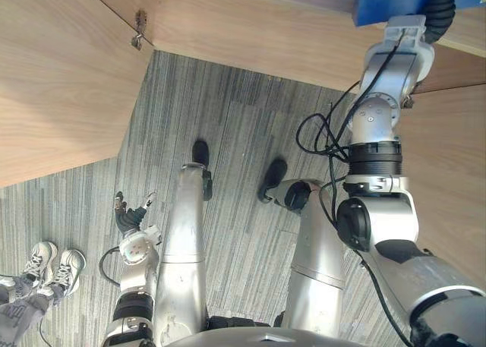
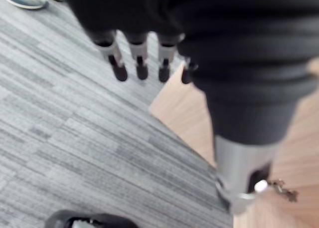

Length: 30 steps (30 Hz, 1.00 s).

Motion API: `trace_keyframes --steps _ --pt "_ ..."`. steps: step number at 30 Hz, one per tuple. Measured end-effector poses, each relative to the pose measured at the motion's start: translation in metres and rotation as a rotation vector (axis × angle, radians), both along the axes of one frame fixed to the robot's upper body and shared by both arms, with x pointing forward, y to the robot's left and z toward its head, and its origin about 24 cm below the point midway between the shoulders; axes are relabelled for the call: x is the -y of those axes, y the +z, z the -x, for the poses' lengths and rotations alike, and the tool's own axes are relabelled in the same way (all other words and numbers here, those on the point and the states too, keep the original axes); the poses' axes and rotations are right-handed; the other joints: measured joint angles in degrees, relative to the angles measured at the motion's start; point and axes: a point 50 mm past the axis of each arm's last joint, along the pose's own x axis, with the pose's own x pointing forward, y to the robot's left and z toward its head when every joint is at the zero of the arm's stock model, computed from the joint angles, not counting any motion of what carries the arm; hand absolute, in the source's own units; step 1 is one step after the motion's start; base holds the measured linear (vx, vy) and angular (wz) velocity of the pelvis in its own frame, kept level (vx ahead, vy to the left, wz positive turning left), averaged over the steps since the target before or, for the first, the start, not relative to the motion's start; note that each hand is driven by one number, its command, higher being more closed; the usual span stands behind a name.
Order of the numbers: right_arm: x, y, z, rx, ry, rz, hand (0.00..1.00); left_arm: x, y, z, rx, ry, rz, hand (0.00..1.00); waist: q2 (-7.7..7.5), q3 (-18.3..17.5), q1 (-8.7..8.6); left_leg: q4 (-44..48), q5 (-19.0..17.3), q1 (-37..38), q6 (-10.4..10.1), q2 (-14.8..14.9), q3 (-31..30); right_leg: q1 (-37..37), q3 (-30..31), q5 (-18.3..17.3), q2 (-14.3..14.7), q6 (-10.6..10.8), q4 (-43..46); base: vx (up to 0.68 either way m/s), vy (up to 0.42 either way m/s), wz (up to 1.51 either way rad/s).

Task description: Walk over to the cabinet, pick up the folder, carry it to the office cabinet, place the folder inside the office cabinet, then close the office cabinet door

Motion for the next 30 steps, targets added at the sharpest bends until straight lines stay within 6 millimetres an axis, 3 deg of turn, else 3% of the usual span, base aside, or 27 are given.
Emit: trace_keyframes --steps 4,13,25,26,30 --pt "0.001 0.001 0.000 0.000 -0.003 0.006 1.00 0.000 0.000 -0.001 0.001 -0.006 -0.001 0.00 0.01 -0.01 -0.23 0.56 -0.44 0.31 -0.11 0.09 -0.90 1.01 -0.98 -0.17 0.09 -1.53 0.36 0.05 0.017 0.05" --pt "0.005 -0.012 -0.011 -0.080 -0.012 0.003 1.00 0.001 -0.003 0.001 -0.014 -0.010 0.001 0.00 -0.19 -2.18 -0.11 -0.81 -0.67 0.45 -0.55 0.40 -1.15 1.43 -1.58 -0.71 0.50 -1.22 -1.04 -0.01 0.028 0.01" --pt "0.032 0.031 -0.003 -0.027 -0.098 0.058 1.00 -0.001 -0.013 0.006 -0.059 -0.004 0.014 0.00 -0.19 -2.19 -0.05 -3.42 0.00 -0.38 -0.77 -0.15 -1.70 1.02 -2.93 -0.67 -0.17 -1.40 -2.81 0.02 0.022 0.05" --pt "0.031 0.037 -0.003 -0.022 -0.097 0.060 0.00 -0.001 -0.014 0.007 -0.062 0.000 0.020 0.00 -0.19 -2.19 -0.04 -3.52 0.01 -0.56 -0.77 -0.16 -1.70 0.78 -2.92 -0.67 -0.18 -1.40 -2.84 0.00 0.000 0.00" --pt "0.022 0.046 -0.005 -0.007 -0.059 0.059 0.00 0.000 -0.010 0.001 -0.049 -0.011 0.016 0.00 -0.20 -2.18 -0.06 -3.67 0.05 -1.31 -0.81 -0.10 -1.75 0.04 -3.04 -0.68 -0.13 -1.38 -2.87 0.00 0.008 0.01"
